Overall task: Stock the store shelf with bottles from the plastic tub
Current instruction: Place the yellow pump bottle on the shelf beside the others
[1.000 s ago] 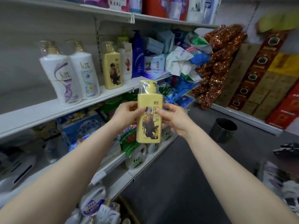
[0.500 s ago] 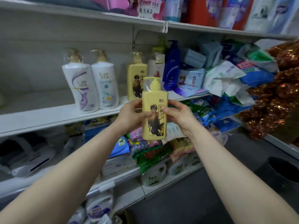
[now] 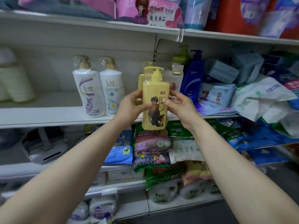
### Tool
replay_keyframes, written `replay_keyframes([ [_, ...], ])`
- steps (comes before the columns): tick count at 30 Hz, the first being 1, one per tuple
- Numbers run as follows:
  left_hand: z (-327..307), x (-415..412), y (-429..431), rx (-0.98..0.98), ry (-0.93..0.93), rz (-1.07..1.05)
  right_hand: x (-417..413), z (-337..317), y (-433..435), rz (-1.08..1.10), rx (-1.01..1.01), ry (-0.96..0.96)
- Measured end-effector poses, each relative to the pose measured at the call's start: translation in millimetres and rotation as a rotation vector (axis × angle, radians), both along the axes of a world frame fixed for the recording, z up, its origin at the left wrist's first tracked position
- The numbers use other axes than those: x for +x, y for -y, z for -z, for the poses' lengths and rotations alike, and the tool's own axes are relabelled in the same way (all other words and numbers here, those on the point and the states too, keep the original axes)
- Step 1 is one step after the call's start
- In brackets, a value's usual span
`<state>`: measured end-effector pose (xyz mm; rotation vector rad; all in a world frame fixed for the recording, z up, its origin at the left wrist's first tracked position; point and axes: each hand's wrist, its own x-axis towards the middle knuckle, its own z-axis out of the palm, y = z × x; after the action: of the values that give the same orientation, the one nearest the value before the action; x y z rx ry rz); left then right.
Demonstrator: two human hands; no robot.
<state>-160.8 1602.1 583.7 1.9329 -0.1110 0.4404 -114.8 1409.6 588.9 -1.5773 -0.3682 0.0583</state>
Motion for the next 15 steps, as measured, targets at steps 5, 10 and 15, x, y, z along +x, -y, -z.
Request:
replay_keyframes([
  [5, -4, 14, -2, 0.020, 0.029, -0.089, 18, -4, -6, -0.044, 0.015, 0.022],
  [10, 2, 30, -7, 0.073, 0.024, -0.166, 30, -5, -13, -0.037, 0.019, 0.028],
  [15, 9, 41, -10, 0.093, 0.017, -0.226, 46, 2, -22, -0.024, -0.001, 0.018],
])
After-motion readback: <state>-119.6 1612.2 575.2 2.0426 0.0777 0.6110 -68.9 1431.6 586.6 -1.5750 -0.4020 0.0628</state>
